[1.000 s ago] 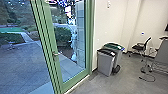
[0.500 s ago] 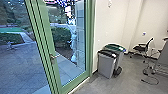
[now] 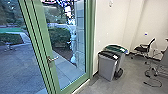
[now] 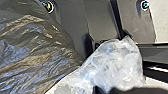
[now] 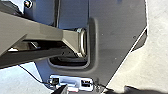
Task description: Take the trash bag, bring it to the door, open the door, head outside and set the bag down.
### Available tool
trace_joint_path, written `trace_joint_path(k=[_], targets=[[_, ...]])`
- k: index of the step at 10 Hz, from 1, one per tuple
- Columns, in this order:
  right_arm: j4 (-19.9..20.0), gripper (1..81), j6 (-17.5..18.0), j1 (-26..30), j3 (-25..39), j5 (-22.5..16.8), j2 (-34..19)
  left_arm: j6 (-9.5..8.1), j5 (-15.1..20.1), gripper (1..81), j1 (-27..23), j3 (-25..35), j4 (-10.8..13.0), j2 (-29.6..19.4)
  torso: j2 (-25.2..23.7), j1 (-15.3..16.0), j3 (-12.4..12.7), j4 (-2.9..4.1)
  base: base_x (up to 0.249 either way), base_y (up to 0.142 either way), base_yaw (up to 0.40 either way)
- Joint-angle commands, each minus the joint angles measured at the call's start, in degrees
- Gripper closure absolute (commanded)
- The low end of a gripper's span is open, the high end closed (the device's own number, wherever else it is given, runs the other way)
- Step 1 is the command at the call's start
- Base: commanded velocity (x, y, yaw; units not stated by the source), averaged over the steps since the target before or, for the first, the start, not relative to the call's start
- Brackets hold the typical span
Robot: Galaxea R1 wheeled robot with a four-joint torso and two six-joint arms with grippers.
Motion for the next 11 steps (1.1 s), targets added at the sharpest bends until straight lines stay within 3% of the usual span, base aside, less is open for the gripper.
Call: trace_joint_path(k=[1, 11], targets=[[-0.4, 1.0, -0.1, 1.9, 0.2, -3.0, 0.2, 0.47, 4.1, 81.1, -2.9, 0.2, 0.2, -0.1, 0.0, 0.0, 0.0, 0.0, 0.167, 0.0, 0.0], [-0.4, 1.0, 0.0, 2.1, 0.2, -3.0, 0.3, 0.55, 4.1, 81.1, -2.9, 0.1, 0.2, -0.1, 0.0, 0.0, 0.0, 0.0, 0.149, 0.0, 0.0]])
